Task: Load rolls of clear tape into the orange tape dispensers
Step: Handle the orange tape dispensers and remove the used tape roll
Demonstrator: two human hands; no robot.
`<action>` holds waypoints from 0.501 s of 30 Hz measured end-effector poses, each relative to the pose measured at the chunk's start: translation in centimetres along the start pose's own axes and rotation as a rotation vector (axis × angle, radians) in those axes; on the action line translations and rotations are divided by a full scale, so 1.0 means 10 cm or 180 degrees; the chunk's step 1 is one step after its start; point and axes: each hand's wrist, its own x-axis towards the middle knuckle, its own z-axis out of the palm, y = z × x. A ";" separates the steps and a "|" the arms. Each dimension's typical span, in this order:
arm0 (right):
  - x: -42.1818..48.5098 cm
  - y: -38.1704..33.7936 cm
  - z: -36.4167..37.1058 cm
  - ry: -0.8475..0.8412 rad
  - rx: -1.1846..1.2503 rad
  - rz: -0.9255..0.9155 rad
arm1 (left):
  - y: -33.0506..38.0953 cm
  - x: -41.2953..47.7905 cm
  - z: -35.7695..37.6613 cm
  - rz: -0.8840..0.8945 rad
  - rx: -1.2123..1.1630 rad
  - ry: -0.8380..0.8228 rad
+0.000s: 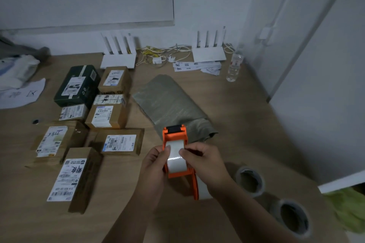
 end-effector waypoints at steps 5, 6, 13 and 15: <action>0.08 0.01 -0.28 0.0080 -0.0074 0.0038 | 0.00 0.08 0.03 0.0005 -0.0062 0.0141; 0.10 0.02 -0.36 0.0055 -0.0108 0.0034 | 0.00 0.10 0.04 0.0017 -0.0026 0.0175; 0.60 0.24 -1.11 0.0686 -0.1208 -0.0217 | -0.03 0.16 0.01 0.0054 0.0037 0.0222; 0.78 0.35 -1.29 0.0653 -0.1873 -0.0210 | -0.06 0.16 0.00 0.0029 0.0044 0.0258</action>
